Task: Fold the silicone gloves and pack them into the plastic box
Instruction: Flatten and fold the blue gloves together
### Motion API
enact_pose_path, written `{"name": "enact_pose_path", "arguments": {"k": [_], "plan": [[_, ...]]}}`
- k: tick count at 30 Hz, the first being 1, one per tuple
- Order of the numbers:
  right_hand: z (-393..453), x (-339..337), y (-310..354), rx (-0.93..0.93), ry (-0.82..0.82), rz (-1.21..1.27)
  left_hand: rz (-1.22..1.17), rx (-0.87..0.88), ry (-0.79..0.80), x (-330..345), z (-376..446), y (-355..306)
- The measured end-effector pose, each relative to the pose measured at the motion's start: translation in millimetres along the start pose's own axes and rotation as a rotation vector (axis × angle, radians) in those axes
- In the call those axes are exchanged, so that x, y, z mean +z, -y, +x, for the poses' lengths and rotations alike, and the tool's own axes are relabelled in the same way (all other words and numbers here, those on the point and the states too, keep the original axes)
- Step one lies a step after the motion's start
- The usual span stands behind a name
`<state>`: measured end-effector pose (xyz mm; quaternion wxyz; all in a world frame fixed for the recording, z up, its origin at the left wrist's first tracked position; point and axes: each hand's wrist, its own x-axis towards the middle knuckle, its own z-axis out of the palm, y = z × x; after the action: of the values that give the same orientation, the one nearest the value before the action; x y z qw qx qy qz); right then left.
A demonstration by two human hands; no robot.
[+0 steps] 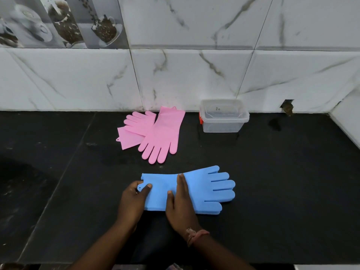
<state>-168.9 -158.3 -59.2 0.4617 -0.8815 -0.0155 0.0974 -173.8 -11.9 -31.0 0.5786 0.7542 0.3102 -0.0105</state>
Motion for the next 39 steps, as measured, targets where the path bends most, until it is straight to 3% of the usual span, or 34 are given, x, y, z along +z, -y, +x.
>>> {"name": "enact_pose_path", "arguments": {"k": [4, 10, 13, 19, 21, 27, 30, 34, 37, 39], "plan": [[6.3, -6.2, 3.9, 0.123, -0.02, 0.212, -0.024, 0.042, 0.049, 7.4, -4.3, -13.7], [16.6, -41.3, 13.9, 0.257, 0.016, 0.839, -0.014, 0.143, 0.216, 46.5, -15.4, -53.9], [19.9, -66.7, 6.7, 0.324, 0.015, 0.88, 0.097, 0.139, 0.254, 81.7, -23.0, -67.4], [22.9, -97.9, -17.1, 0.392, -0.042, 0.557, 0.446, 0.309, 0.34, 123.2, -34.6, -60.6], [20.1, -103.7, -24.1, 0.424, -0.124, 0.453, 0.424, 0.327, 0.38, 124.1, -35.7, -51.6], [16.3, -99.4, -43.3, 0.265, -0.348, 0.099, 0.255, 0.244, 0.394, 111.3, -23.5, -32.5], [19.0, -102.6, -45.8, 0.174, -0.311, -0.025, 0.251, 0.319, 0.401, 109.8, -20.7, -24.5], [21.0, -90.7, -52.5, 0.099, -0.323, -0.383, 0.458, 0.602, 0.213, 105.3, -11.5, -9.3], [21.5, -85.8, -55.9, 0.079, -0.319, -0.559, 0.718, 0.695, 0.25, 99.3, -1.6, -1.4], [22.0, -84.4, -57.3, 0.093, -0.288, -0.601, 0.739, 0.694, 0.271, 97.0, 1.0, 2.4]]}}
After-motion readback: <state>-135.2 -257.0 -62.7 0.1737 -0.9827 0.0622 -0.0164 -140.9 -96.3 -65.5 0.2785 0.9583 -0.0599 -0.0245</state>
